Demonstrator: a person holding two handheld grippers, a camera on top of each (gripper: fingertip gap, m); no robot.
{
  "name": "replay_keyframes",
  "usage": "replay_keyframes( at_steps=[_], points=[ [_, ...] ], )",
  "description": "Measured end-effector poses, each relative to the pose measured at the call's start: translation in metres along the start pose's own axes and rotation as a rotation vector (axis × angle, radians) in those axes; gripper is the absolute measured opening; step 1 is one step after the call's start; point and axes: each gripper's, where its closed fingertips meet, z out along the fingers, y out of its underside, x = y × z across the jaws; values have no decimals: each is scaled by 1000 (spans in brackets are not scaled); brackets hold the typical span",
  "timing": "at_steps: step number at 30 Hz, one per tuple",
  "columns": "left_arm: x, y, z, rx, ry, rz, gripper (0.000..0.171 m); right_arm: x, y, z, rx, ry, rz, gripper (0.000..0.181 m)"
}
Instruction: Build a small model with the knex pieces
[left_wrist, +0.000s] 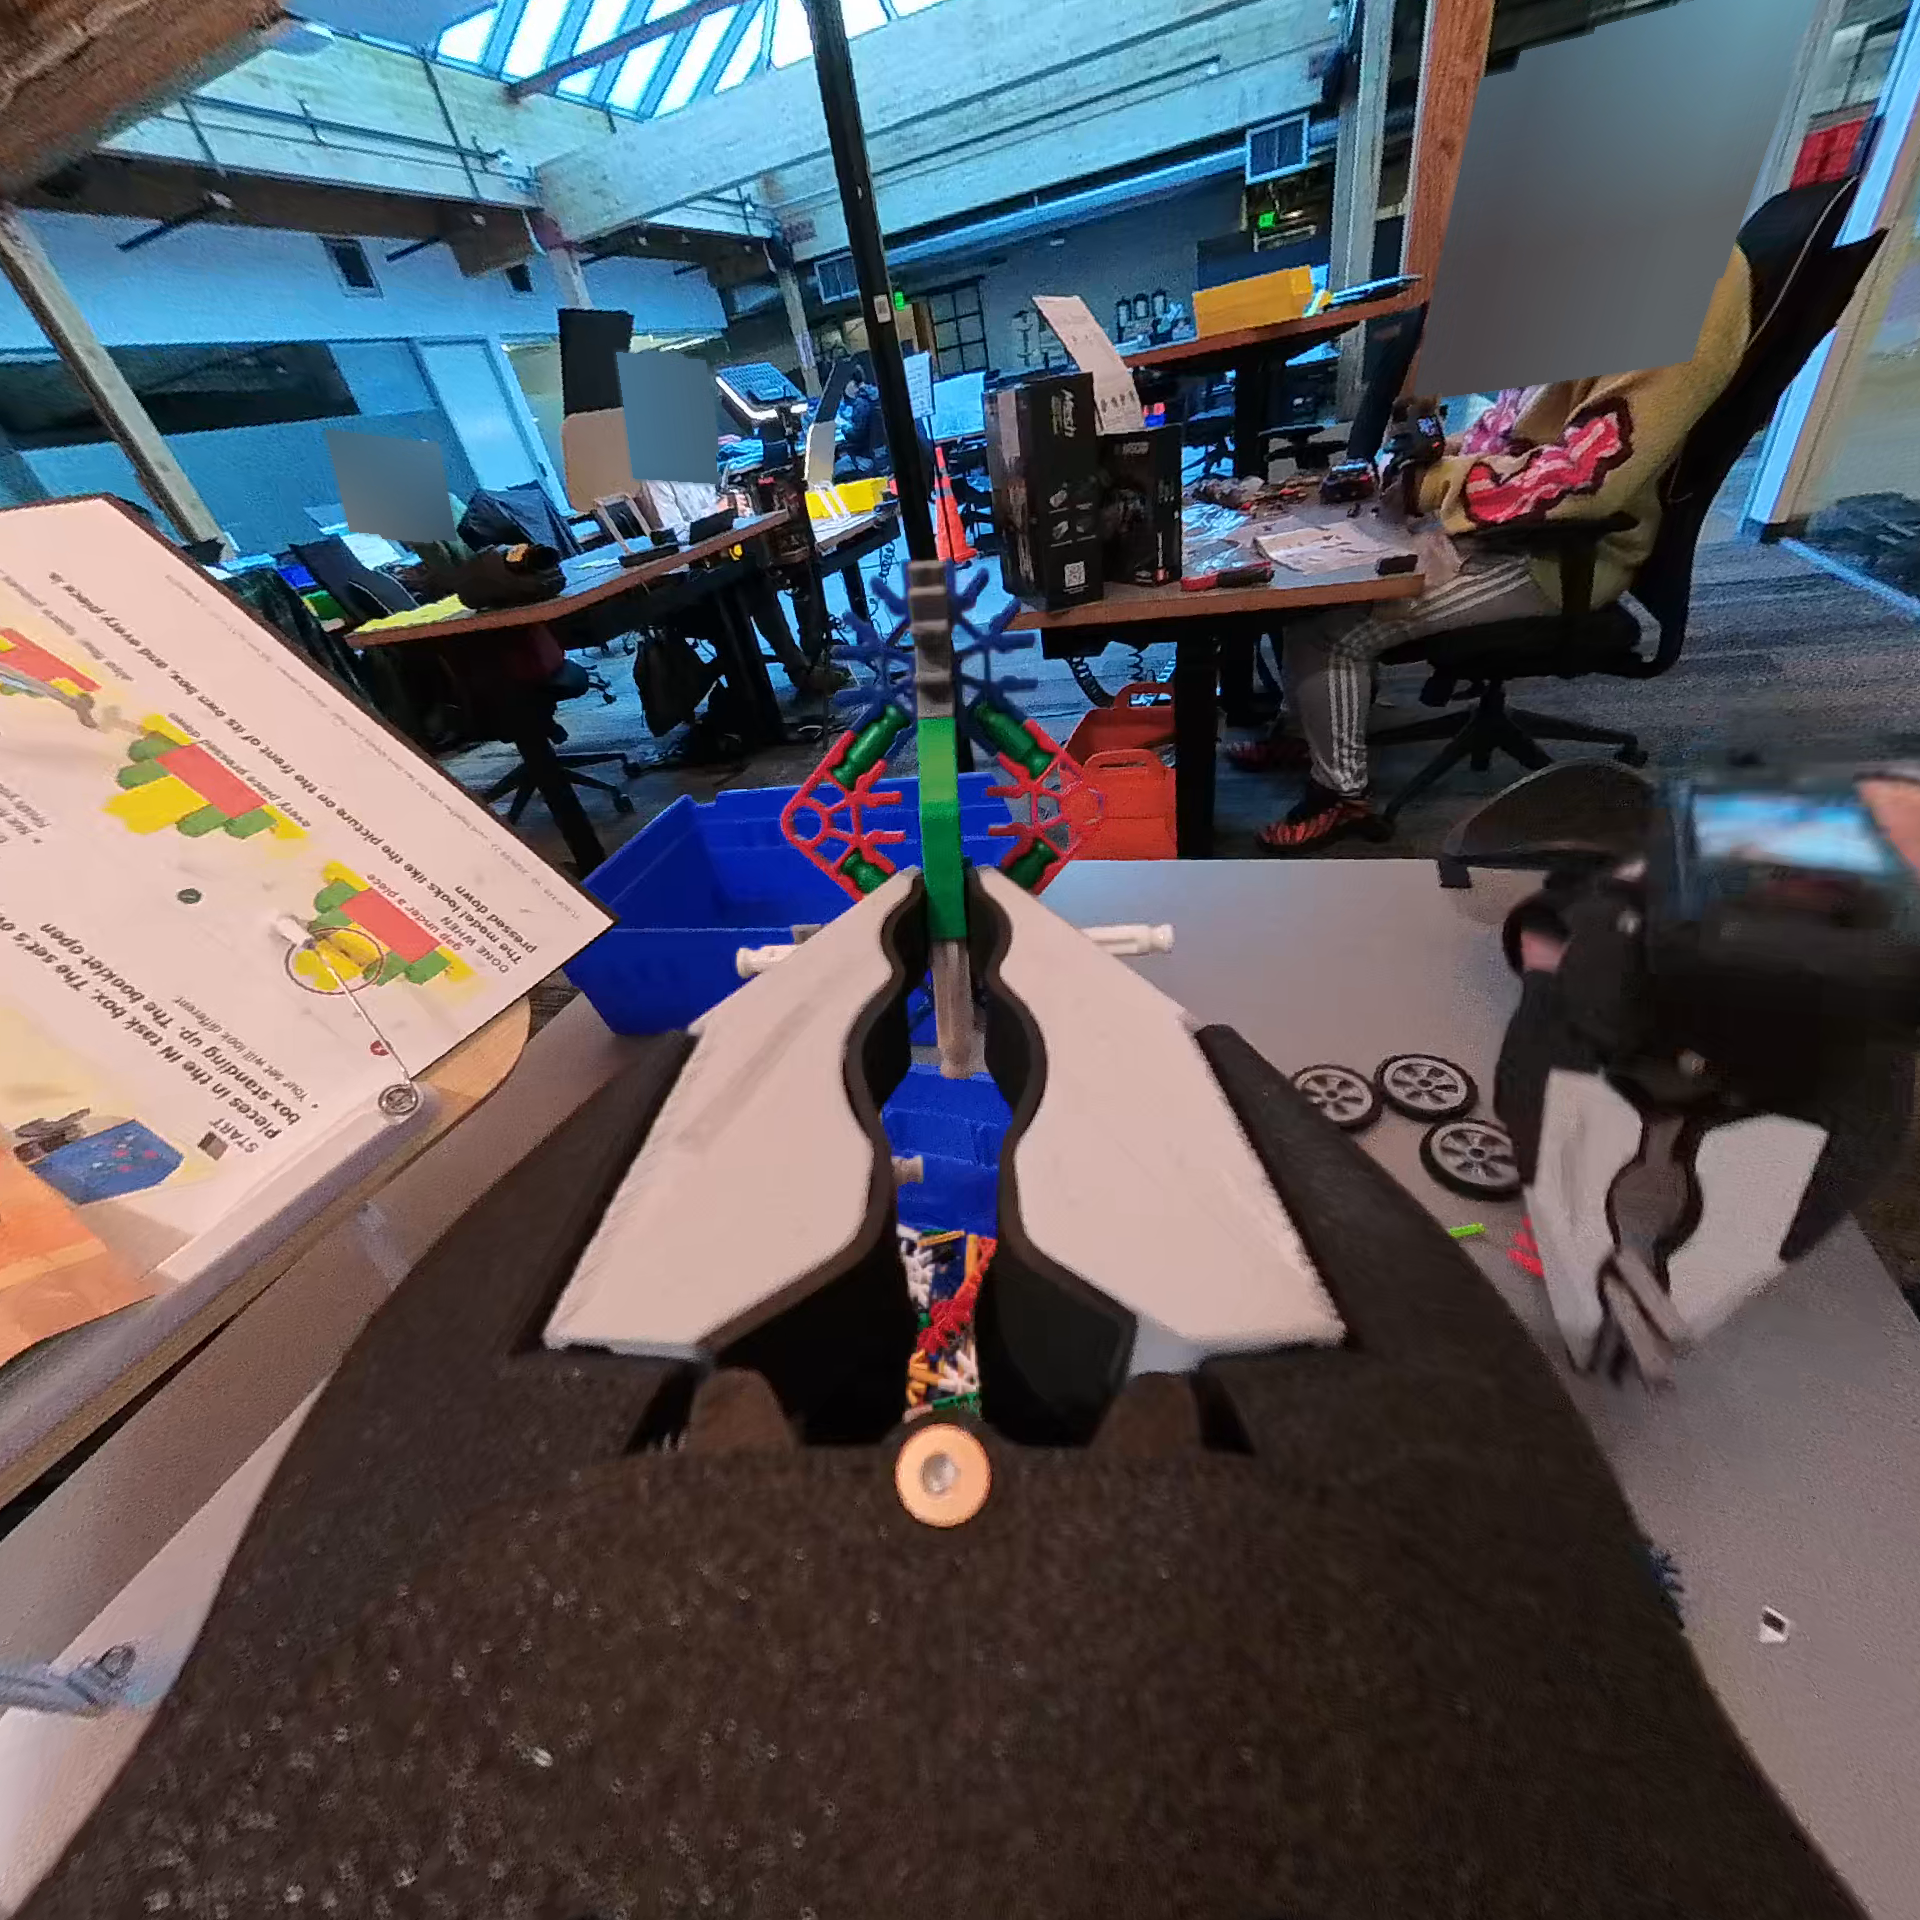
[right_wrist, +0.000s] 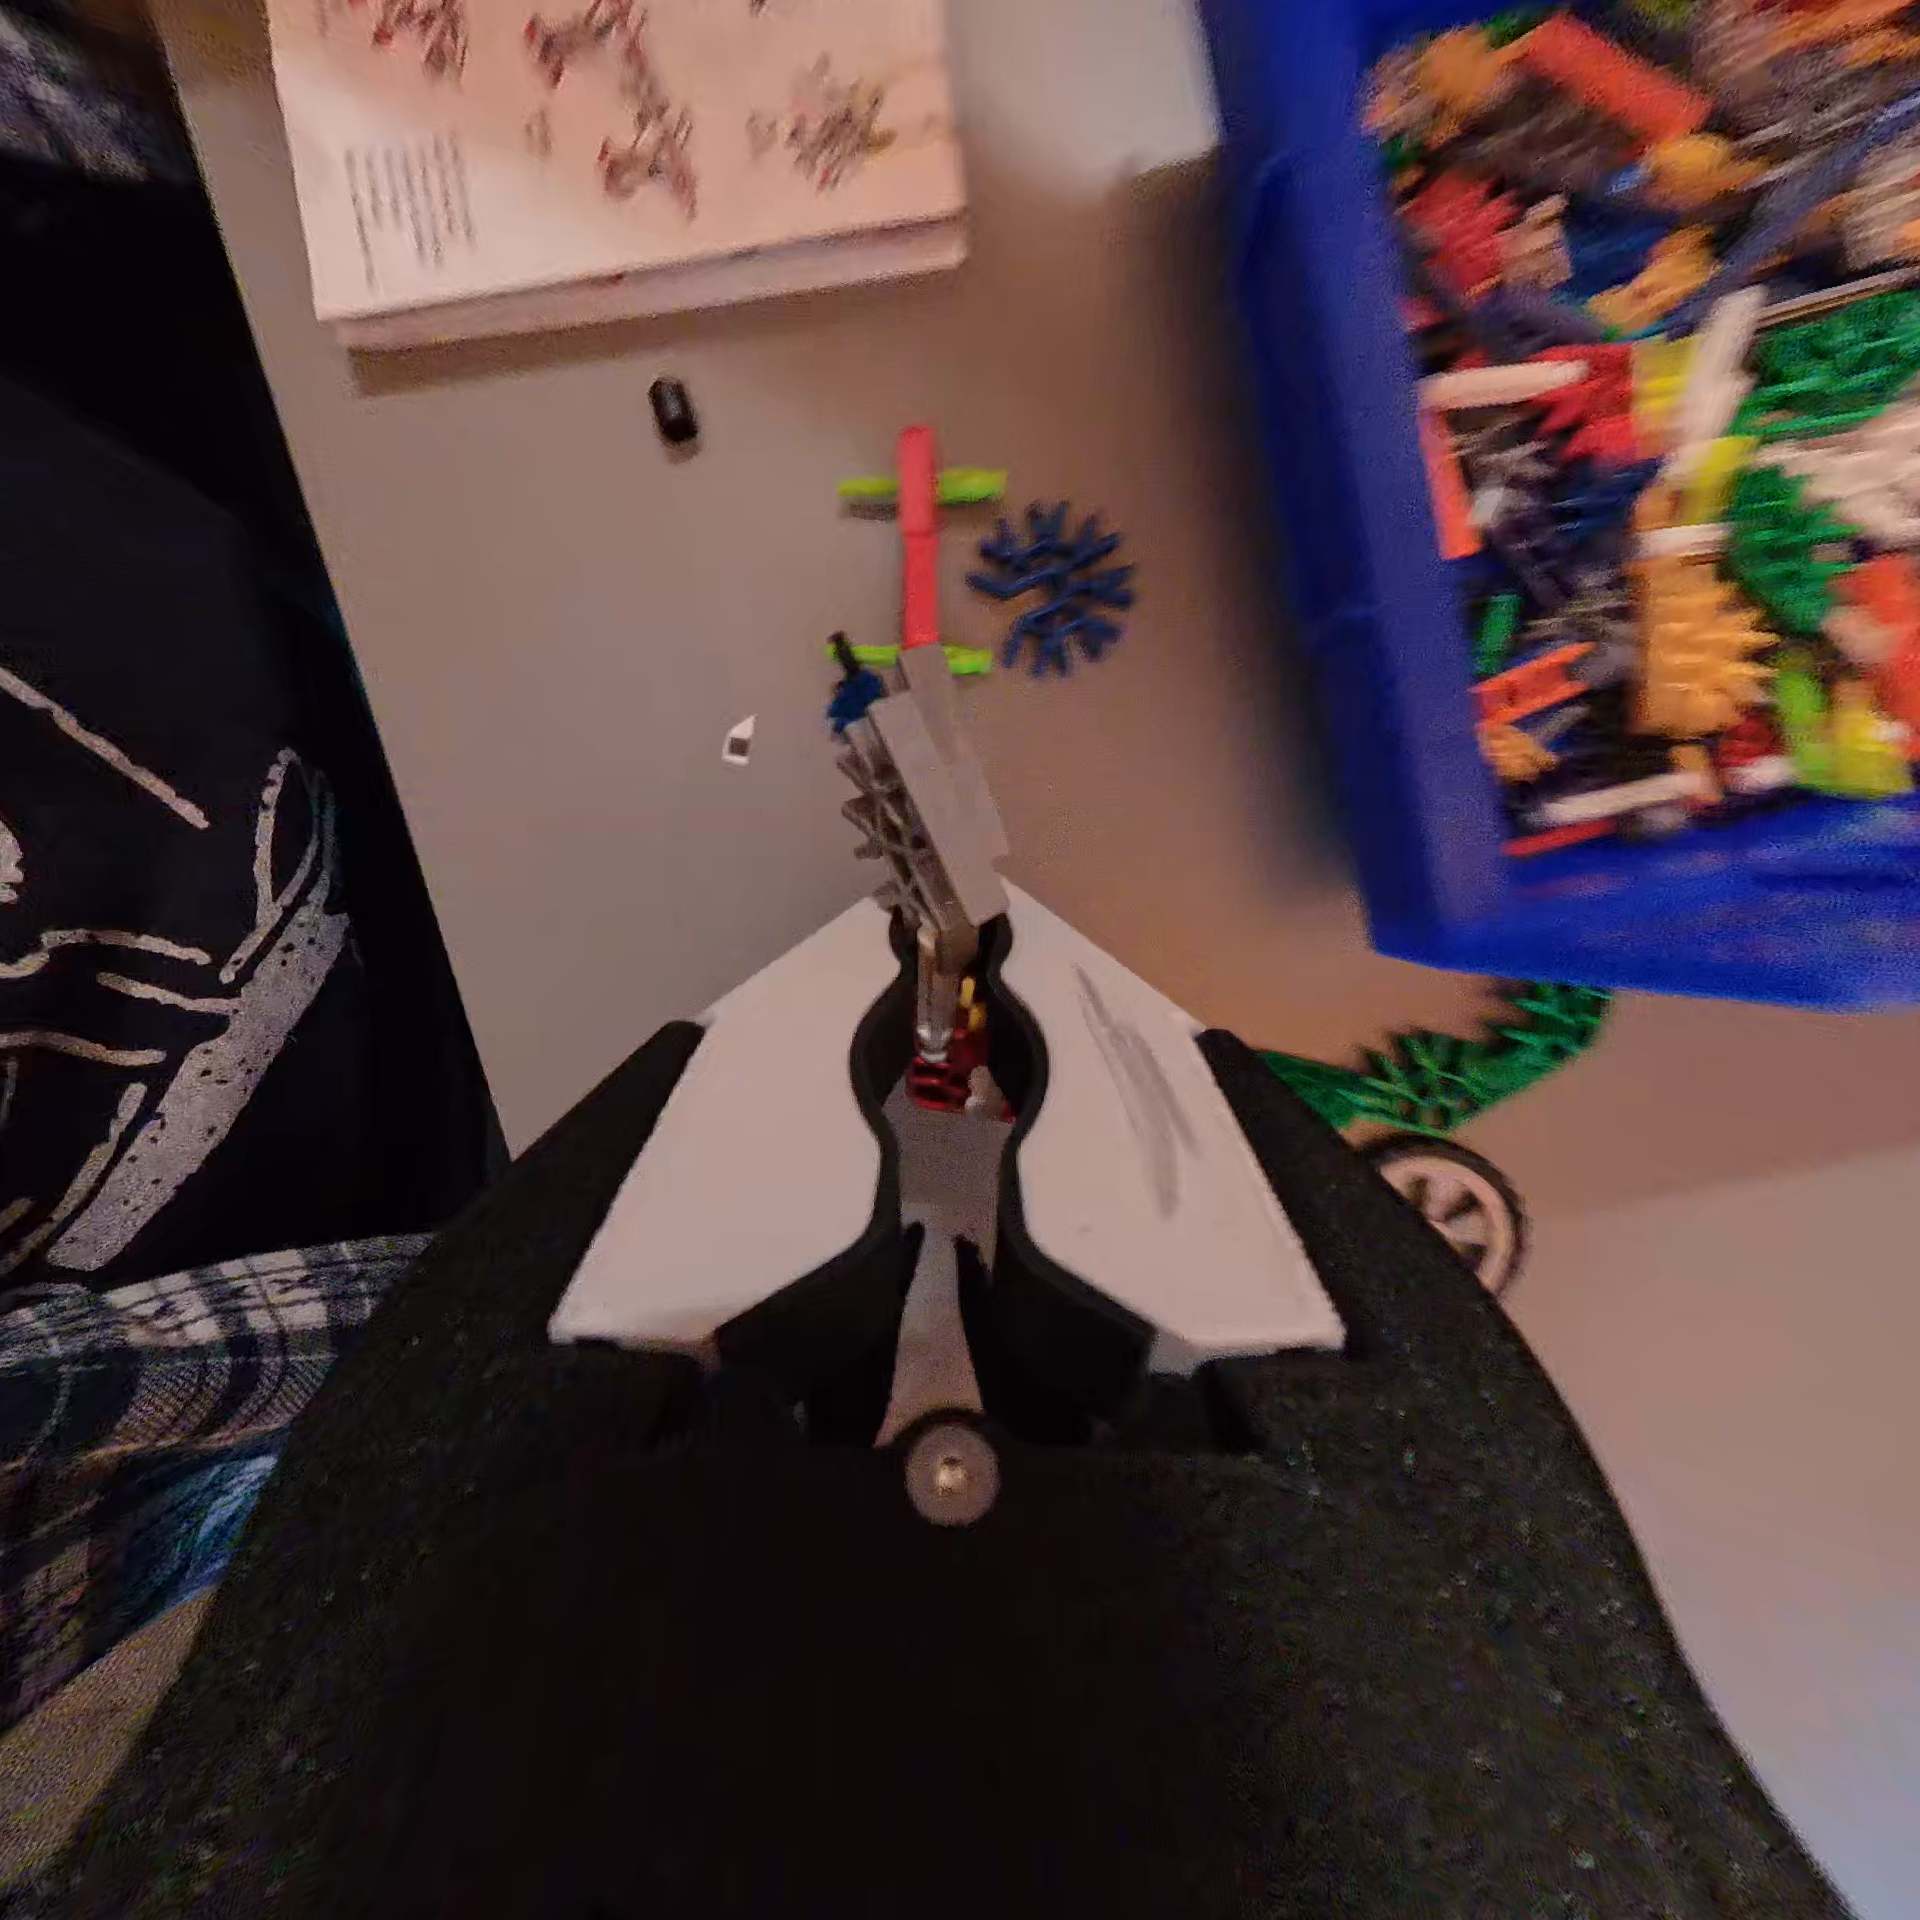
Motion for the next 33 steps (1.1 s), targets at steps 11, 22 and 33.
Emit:
replay_keyframes(
  at_steps=[11,22,33],
  points=[
    [5,-1,0,10,39,-26,3,2,19,34,-166,-37,3,40],
    [29,-43,-29,428,468,-365,3,14,-84,-83,371,124,-121,38],
    [28,-38,-5,375,234,-254,2,76,-182,-167,741,744,-227,28]
  ],
)
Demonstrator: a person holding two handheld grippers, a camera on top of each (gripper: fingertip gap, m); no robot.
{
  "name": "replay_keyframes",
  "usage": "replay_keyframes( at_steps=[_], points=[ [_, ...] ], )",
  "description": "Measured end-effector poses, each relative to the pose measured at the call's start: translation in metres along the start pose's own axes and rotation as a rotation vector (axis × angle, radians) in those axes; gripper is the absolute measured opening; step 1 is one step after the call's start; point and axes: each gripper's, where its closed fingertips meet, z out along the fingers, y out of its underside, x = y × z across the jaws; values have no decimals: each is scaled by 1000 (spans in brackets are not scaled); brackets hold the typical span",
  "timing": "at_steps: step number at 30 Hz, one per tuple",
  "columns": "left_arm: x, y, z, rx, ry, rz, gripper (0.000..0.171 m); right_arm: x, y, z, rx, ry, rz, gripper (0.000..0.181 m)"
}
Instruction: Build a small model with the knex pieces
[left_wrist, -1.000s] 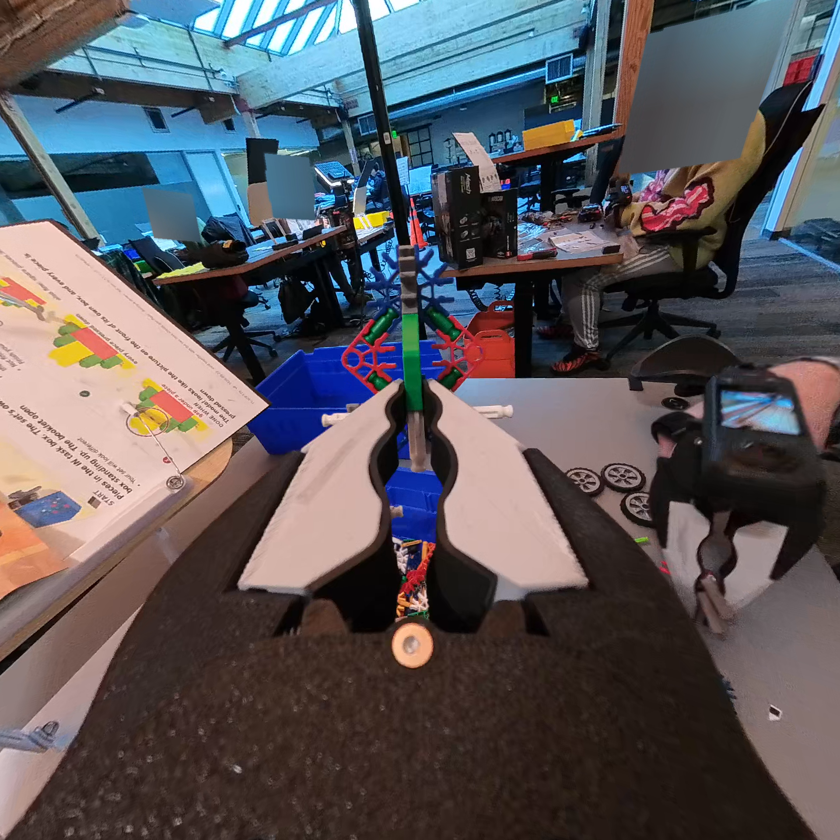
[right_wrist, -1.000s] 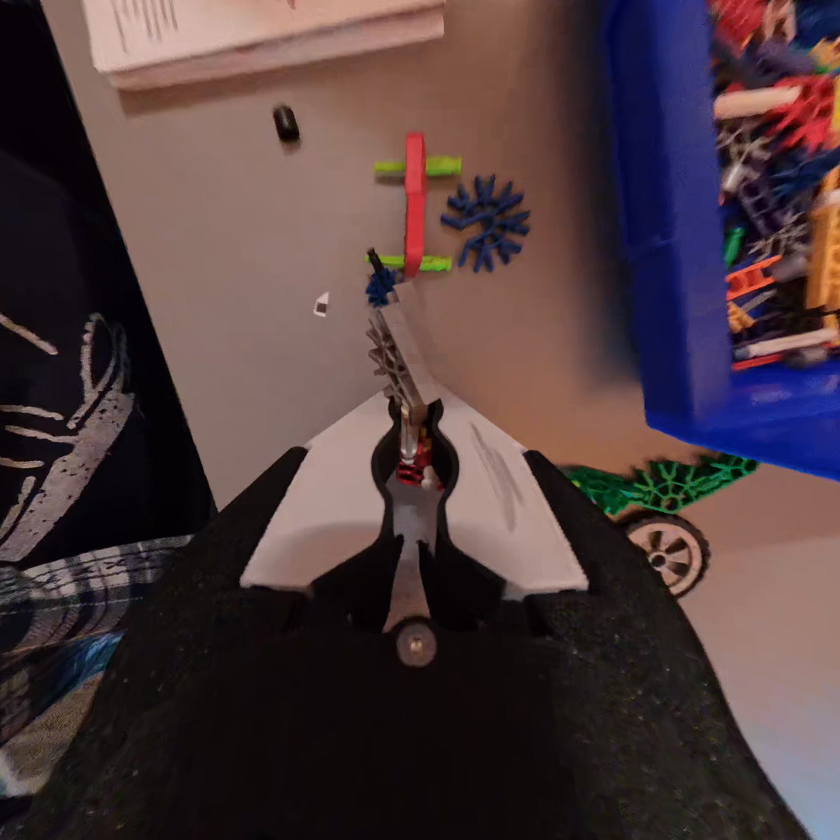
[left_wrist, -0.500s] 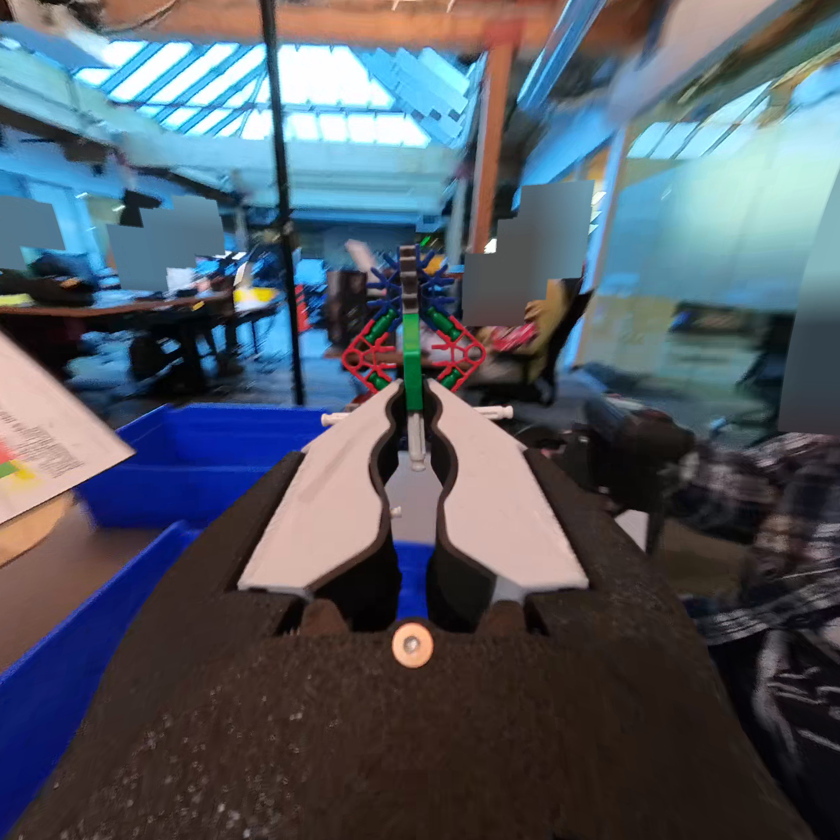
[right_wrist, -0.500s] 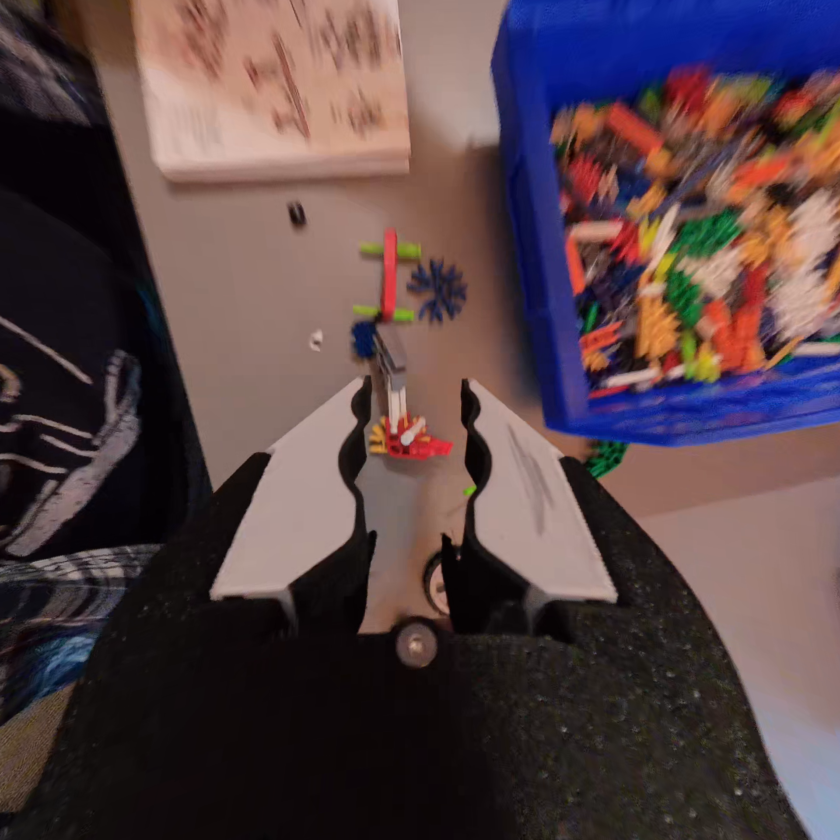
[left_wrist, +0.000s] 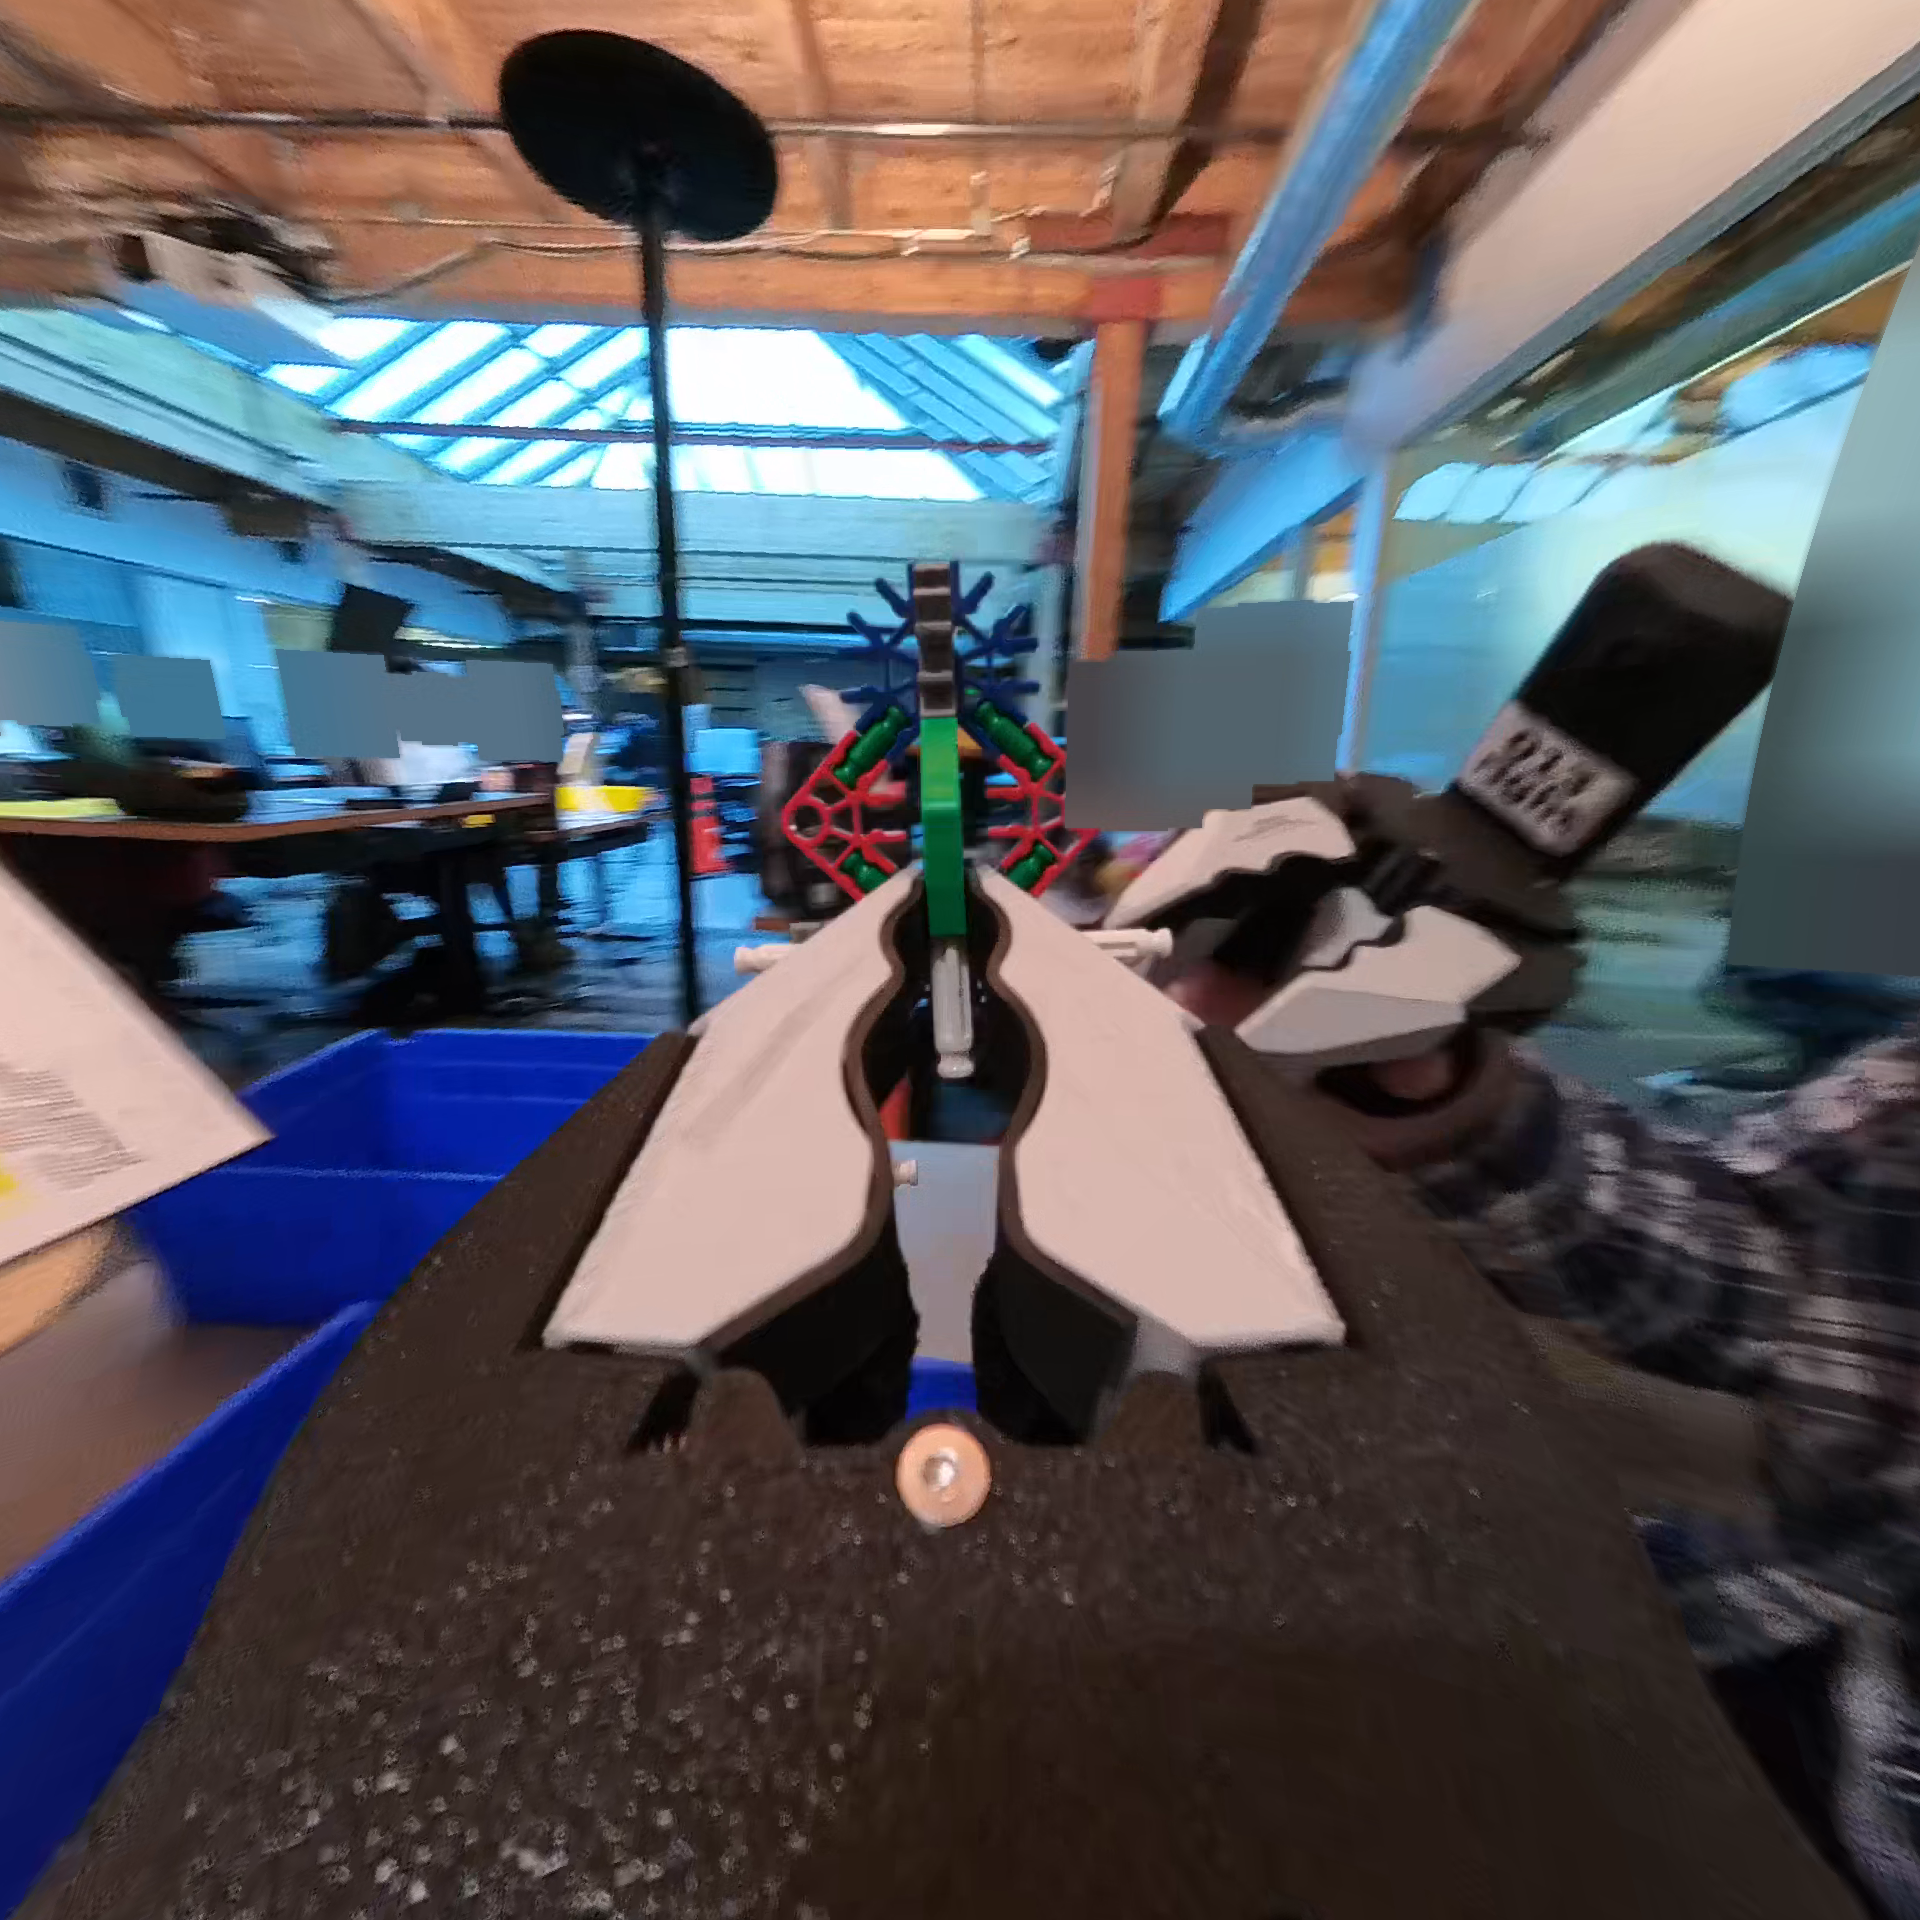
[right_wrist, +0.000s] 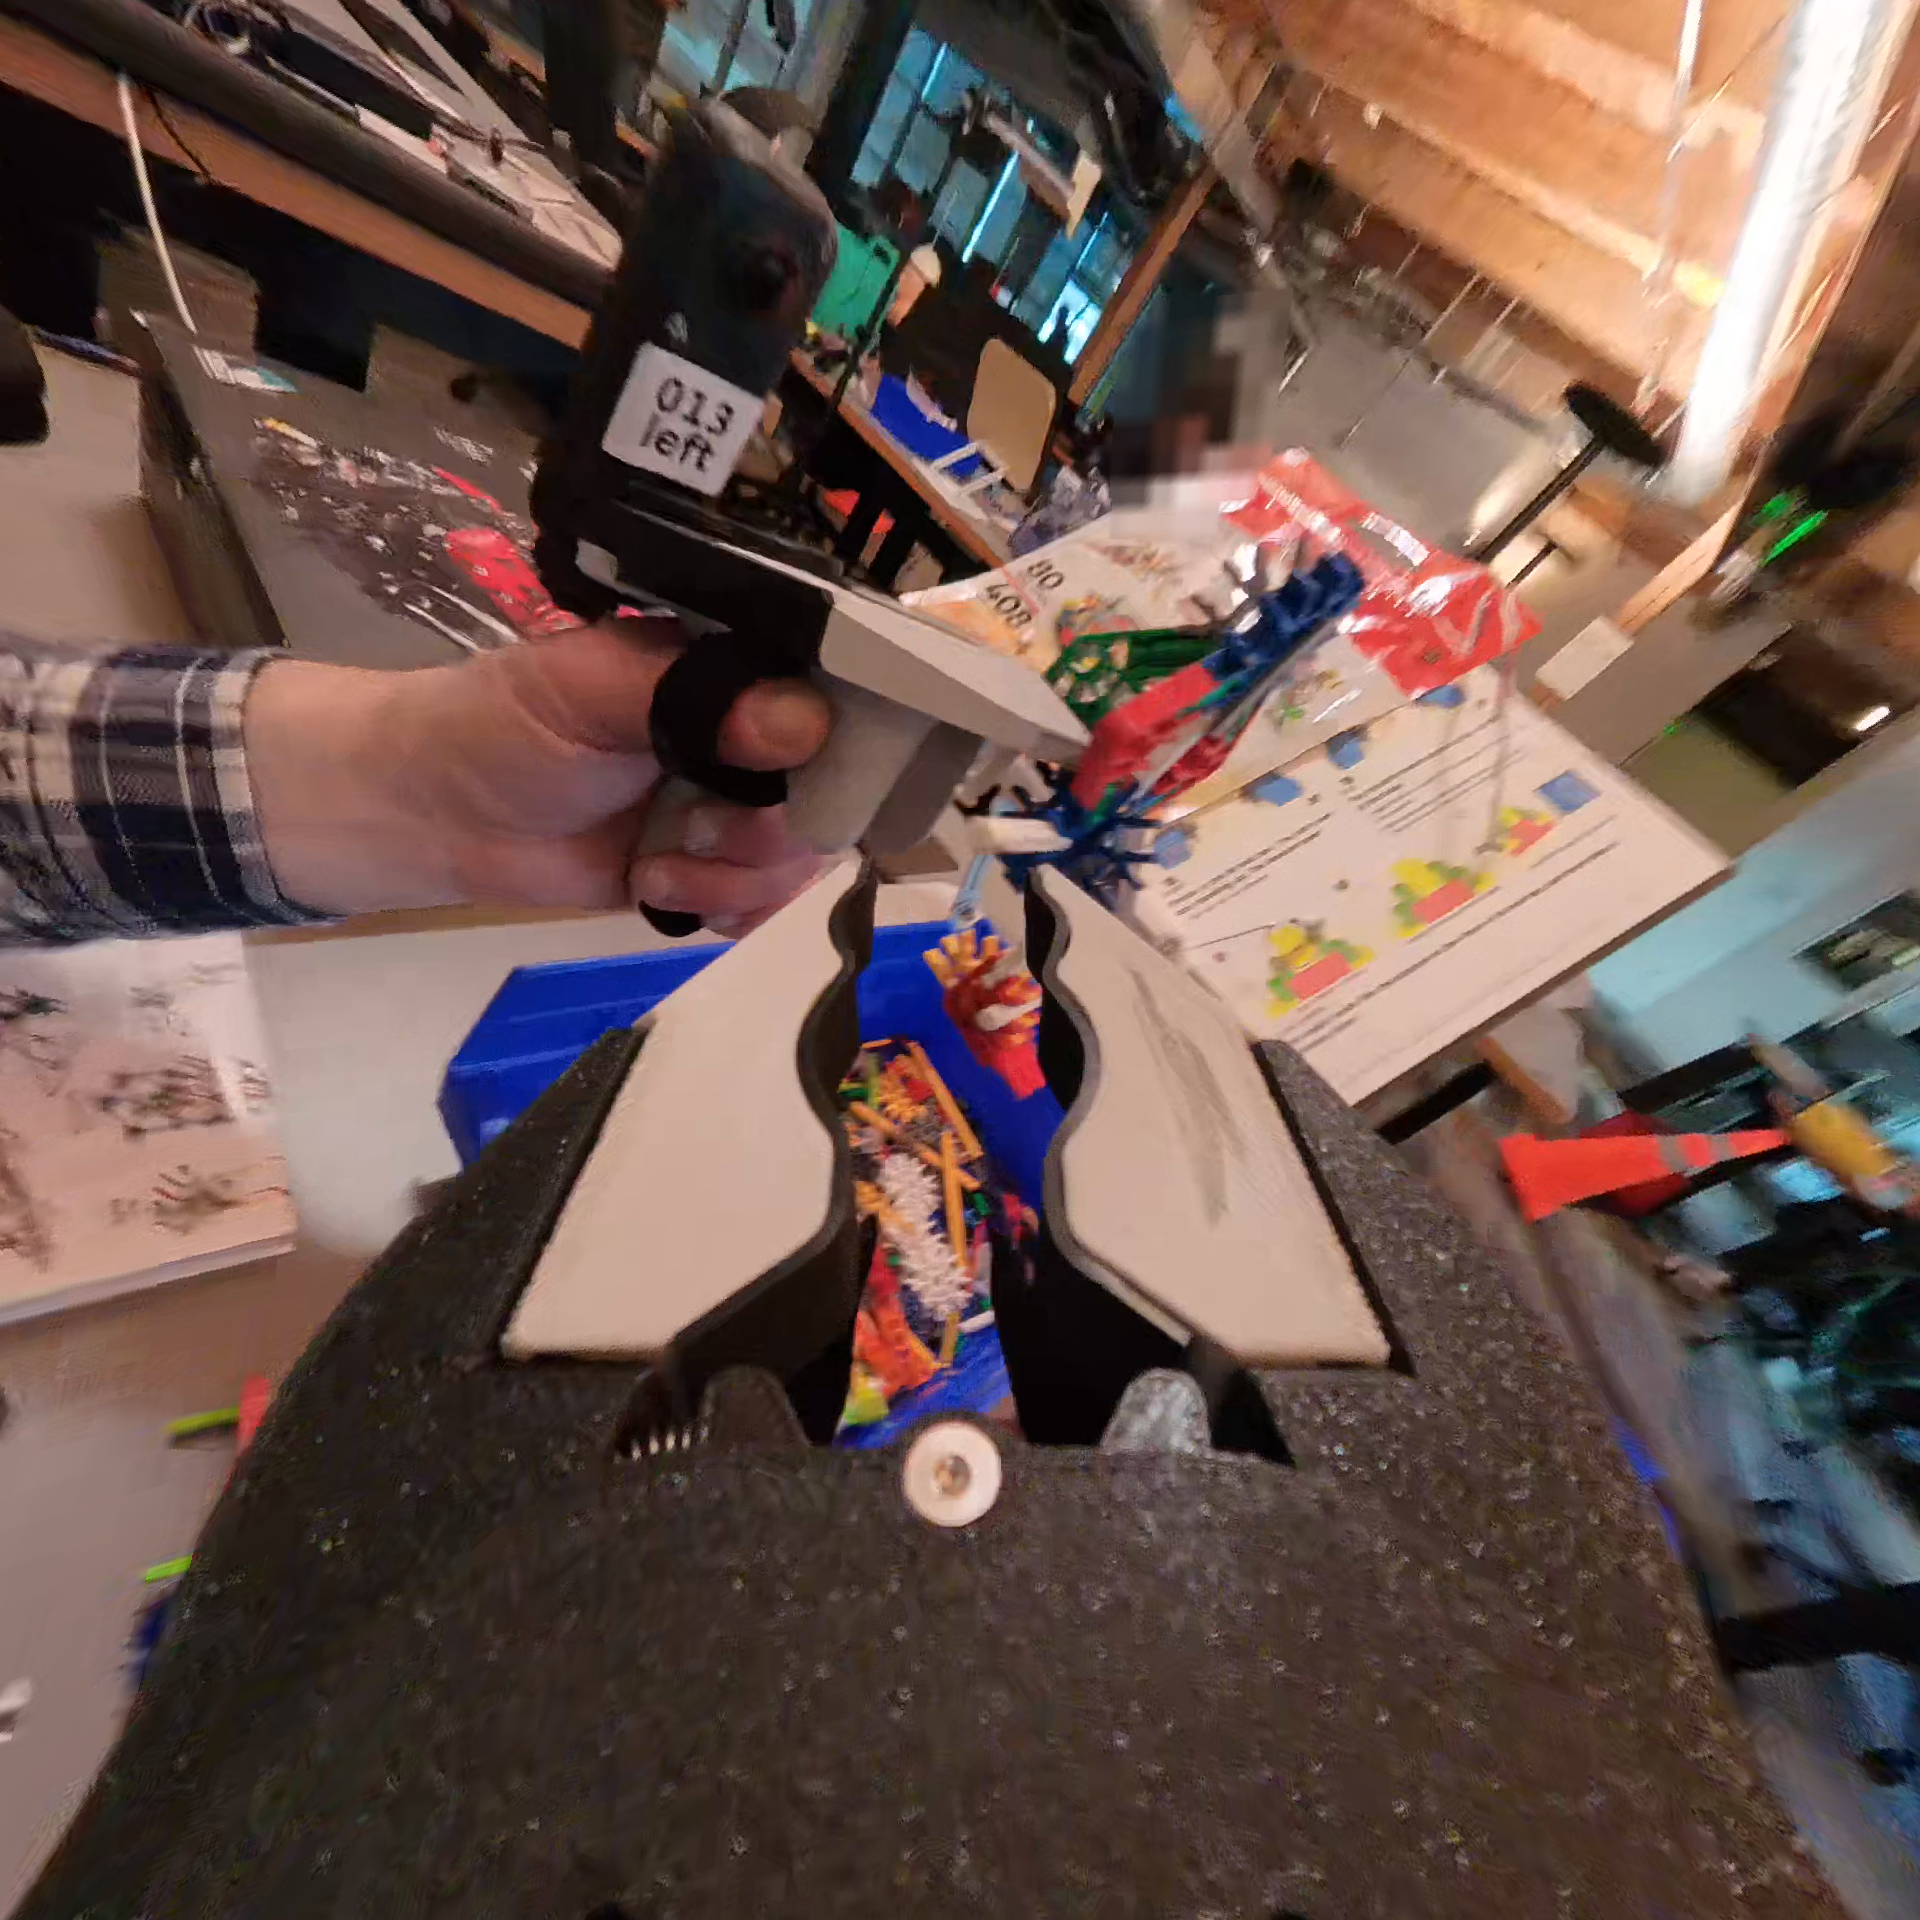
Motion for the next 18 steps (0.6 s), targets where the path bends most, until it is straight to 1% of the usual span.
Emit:
replay_keyframes(
  at_steps=[2,5,9,10,11,15,18],
  points=[
    [-9,3,1,-46,-125,119,3,0,8,10,-21,-28,124,29],
    [-11,2,2,-84,-230,275,2,8,17,20,-16,-18,278,30],
    [-7,1,6,-95,-296,383,2,12,15,26,49,-16,384,24],
    [-6,0,6,-90,-305,402,2,14,14,26,64,-17,408,20],
    [-4,-1,7,-87,-307,414,2,16,14,25,76,-8,429,10],
    [1,-8,7,-60,-352,487,2,21,7,22,150,-26,514,9],
    [1,-10,6,-58,-399,550,2,22,4,22,176,-49,577,9]
  ],
)
